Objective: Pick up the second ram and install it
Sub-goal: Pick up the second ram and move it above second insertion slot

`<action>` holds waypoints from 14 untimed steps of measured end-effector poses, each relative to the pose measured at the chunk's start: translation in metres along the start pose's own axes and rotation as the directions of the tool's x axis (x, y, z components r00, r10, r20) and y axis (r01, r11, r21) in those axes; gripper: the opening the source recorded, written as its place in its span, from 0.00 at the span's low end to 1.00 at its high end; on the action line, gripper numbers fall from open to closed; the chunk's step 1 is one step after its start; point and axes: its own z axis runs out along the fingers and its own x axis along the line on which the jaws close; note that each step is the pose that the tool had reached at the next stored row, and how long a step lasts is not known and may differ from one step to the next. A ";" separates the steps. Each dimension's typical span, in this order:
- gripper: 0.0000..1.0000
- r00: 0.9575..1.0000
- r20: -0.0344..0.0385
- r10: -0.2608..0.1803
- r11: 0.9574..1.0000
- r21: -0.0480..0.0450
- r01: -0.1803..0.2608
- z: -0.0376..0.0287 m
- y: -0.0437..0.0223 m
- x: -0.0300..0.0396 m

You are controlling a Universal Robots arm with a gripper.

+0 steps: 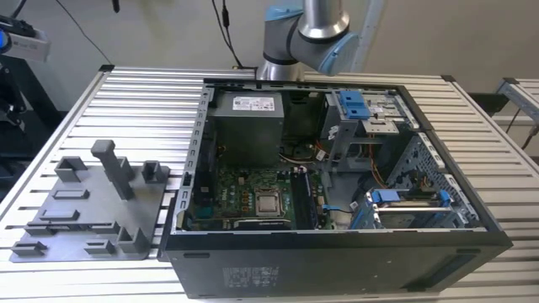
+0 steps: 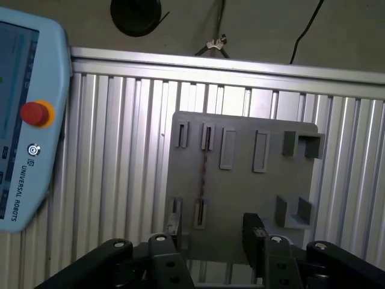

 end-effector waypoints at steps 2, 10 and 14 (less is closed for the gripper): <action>0.54 1.000 0.000 0.000 1.000 0.000 0.000 0.0001 0.0000 0.0000; 0.54 1.000 0.020 -0.009 1.000 -0.011 0.009 0.0044 0.0001 0.0001; 0.54 1.000 0.018 -0.024 1.000 -0.014 0.024 0.0080 0.0000 0.0001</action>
